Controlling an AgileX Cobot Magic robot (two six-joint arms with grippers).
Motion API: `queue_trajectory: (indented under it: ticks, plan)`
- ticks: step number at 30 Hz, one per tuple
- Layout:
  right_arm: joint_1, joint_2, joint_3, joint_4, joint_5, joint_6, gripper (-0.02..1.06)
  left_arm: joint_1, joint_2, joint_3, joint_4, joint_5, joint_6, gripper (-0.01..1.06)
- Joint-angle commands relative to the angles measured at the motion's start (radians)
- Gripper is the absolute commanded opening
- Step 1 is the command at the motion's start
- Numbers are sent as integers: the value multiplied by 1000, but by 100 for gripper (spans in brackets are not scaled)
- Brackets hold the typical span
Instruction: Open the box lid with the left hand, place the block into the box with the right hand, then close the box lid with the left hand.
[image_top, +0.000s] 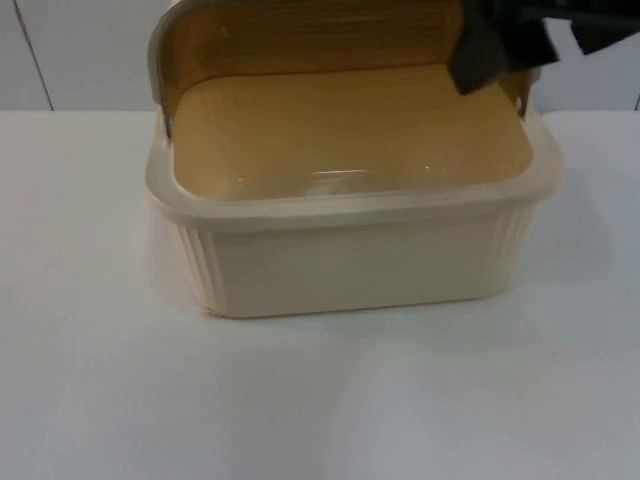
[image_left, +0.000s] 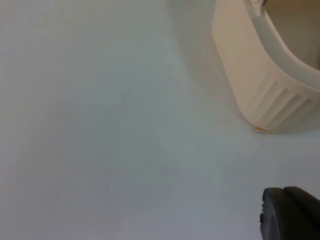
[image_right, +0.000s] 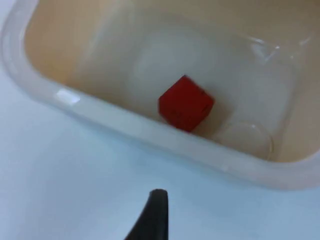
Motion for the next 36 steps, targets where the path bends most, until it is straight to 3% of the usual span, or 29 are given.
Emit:
queue_trajectory:
  ticks: [1,10,18,24,27,31,36]
  plan:
    - [6,-73,52,50,24,-59,82,2,-4,1,4,-9,2,0]
    - [6,-193,203,101,52,-120,82,2,-4,1,4,-9,2,0]
    - [-21,-197,228,101,76,-126,82,2,-4,1,4,-9,2,0]
    - [-152,-197,253,116,83,-160,82,2,-4,1,4,-9,2,0]
    - [-233,-197,257,160,78,-210,82,2,-4,1,4,-9,2,0]
    - [-421,-197,257,313,84,-349,82,2,-4,1,4,-9,2,0]
    - [-549,-197,257,334,128,-390,82,2,-4,1,4,-25,2,0]
